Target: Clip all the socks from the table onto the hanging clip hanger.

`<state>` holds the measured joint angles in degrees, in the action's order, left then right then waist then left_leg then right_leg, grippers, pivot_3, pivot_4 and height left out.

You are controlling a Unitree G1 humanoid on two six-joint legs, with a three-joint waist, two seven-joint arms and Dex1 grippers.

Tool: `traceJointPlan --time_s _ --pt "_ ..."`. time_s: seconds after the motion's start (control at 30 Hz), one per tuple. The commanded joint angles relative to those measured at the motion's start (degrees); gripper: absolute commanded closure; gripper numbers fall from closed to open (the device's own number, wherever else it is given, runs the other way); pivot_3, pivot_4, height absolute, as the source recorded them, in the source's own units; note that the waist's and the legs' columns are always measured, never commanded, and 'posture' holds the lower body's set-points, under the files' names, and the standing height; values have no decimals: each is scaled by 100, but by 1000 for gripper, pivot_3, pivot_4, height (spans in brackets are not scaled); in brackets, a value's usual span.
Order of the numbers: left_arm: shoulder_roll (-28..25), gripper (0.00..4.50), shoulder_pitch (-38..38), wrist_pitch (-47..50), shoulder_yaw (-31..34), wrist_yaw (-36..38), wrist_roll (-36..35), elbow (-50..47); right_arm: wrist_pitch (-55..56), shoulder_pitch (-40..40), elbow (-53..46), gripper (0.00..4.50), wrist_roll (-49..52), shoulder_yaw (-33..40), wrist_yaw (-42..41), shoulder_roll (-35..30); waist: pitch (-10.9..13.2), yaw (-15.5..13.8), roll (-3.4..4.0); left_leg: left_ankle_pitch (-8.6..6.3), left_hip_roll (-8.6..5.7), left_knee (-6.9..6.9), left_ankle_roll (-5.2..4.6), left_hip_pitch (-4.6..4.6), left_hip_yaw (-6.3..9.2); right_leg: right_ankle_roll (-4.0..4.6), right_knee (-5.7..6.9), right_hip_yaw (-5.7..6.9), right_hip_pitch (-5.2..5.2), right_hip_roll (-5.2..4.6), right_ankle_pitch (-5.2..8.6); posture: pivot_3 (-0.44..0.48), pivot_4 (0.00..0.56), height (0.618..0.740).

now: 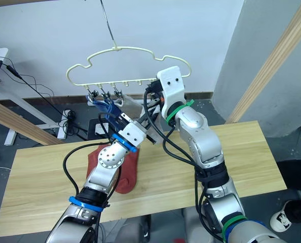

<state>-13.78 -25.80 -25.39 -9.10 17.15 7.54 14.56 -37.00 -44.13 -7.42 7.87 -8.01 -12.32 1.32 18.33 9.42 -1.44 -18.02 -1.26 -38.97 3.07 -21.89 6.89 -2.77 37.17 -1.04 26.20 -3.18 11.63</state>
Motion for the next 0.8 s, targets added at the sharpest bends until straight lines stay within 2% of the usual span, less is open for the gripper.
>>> traceJointPlan --time_s 0.03,0.2,0.3,0.5,0.6,0.8 --pt "31 4493 -64 -115 41 -26 -32 -166 -9 -25 -236 4500 30 -1 17 22 0 0 0 0 0 0 0 0 0 0 0 0 0 0 0 -267 324 731" --pt "48 4493 -101 -77 76 -90 -22 -147 -92 0 -257 4500 68 -26 -26 19 0 0 0 0 0 0 0 0 0 0 1 0 0 0 0 -267 326 731" --pt "50 4500 -121 -72 79 -88 -22 -127 -123 35 -318 3639 109 -4 -18 54 0 0 0 0 0 0 0 0 0 0 0 0 0 0 0 -268 327 731" --pt "99 4500 -172 -46 70 -73 -27 -120 -301 90 -529 1366 172 20 -67 -6 0 0 0 0 0 0 0 0 0 0 0 0 0 0 0 -266 329 731" --pt "152 4500 -188 58 85 11 -150 -142 -525 224 -932 1366 286 27 -208 -168 0 -2 0 0 0 0 0 -1 1 0 -1 1 0 0 0 -266 331 731" --pt "131 2804 -115 258 59 393 -461 -289 -909 492 -1783 1336 485 -81 -496 -597 0 1 0 0 -1 0 0 -3 1 -2 -4 1 -1 1 -1 -267 333 731"
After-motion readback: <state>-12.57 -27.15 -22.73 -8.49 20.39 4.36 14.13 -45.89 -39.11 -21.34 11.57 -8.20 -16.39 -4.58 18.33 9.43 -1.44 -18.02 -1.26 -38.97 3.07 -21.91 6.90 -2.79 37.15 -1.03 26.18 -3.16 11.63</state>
